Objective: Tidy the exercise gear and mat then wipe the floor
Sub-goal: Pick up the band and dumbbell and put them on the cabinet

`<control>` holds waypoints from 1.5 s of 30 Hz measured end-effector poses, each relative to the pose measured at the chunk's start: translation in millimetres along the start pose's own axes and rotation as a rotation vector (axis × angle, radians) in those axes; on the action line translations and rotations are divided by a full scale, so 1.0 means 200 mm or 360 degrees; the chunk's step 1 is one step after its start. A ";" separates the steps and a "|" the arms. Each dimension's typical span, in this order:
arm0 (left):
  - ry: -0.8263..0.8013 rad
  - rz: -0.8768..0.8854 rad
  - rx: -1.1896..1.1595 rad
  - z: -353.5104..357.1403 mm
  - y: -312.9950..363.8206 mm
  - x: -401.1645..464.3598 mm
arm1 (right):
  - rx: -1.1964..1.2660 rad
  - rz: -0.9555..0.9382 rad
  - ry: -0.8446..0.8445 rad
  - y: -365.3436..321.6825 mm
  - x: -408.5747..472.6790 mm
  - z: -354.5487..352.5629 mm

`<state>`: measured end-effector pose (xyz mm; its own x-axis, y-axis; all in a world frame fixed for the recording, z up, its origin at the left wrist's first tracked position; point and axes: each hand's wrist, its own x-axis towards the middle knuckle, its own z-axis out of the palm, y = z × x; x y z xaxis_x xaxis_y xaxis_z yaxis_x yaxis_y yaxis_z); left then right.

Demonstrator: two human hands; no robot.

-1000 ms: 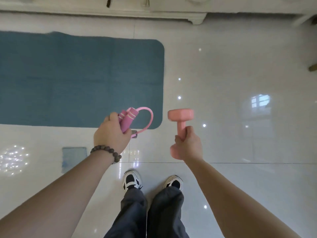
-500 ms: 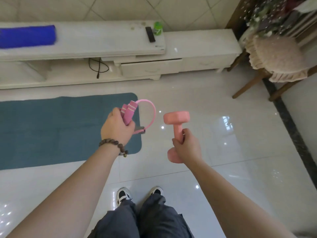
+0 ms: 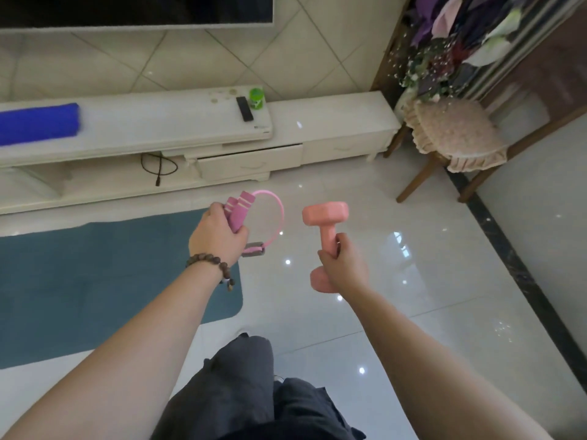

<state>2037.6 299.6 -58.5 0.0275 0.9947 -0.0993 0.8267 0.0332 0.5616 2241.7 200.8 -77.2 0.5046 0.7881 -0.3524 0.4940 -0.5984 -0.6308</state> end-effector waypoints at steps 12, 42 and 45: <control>-0.0045 0.0112 0.0011 0.21 0.30 0.69 | 0.0050 0.0005 0.0065 -0.19 0.70 -0.10; -0.0236 0.0108 0.0053 1.03 1.60 2.27 | -0.0076 0.0081 0.0106 -0.31 2.66 -1.00; -0.0213 0.0021 0.0035 1.14 1.79 2.35 | -0.0134 0.0065 0.0072 -0.24 2.88 -1.17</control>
<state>2475.3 757.4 -91.2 0.1116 0.9731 -0.2016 0.8380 0.0169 0.5454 2673.8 649.3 -87.7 0.5561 0.7568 -0.3437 0.5293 -0.6412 -0.5556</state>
